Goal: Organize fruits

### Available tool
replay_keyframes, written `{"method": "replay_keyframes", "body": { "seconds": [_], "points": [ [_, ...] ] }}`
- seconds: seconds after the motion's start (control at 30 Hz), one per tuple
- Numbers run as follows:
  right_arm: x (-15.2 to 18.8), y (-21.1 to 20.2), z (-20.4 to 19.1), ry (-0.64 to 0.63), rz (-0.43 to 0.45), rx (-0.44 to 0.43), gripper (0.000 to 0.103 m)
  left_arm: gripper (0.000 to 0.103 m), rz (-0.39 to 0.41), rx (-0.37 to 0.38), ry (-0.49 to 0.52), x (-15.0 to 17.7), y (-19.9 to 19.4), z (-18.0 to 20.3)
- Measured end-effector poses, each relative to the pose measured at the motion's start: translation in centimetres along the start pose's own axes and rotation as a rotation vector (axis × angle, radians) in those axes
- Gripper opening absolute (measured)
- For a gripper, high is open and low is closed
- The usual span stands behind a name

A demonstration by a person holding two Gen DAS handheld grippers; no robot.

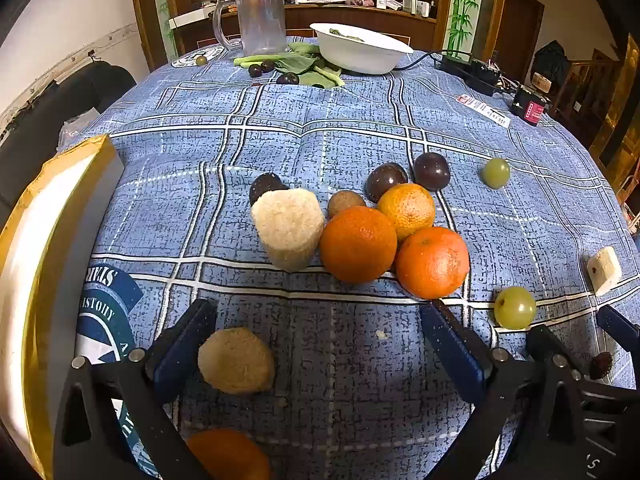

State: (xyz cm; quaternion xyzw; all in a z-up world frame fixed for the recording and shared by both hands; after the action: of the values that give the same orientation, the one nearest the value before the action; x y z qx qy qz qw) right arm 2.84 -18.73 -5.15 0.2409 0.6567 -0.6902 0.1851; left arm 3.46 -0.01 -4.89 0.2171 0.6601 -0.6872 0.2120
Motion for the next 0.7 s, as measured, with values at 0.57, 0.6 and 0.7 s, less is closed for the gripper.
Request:
{"method": "replay_keyframes", "body": {
  "seconds": [0.57, 0.6, 0.7],
  "points": [
    [0.00, -0.06, 0.02, 0.001, 0.000, -0.001, 0.102, 0.103, -0.003, -0.004, 0.003, 0.02, 0.00, 0.00],
    [0.00, -0.06, 0.02, 0.001, 0.000, -0.001, 0.102, 0.103, -0.003, -0.004, 0.003, 0.01, 0.01, -0.01],
    [0.00, -0.08, 0.02, 0.001, 0.000, -0.001, 0.102, 0.103, -0.003, -0.004, 0.002, 0.02, 0.00, -0.01]
  ]
}}
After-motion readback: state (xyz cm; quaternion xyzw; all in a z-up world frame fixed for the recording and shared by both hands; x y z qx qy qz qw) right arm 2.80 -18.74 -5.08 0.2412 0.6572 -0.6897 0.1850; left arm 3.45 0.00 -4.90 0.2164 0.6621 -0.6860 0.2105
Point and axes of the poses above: each gripper's, at about its wrist camera, not at the fingertips, and y roughly the way its jaws point, z to its right, x to its underside, the point moved 6 cm from there along y, roughly the way its jaws point, and after that the axes turned 2 degrees about x, right-handed, at the moved point
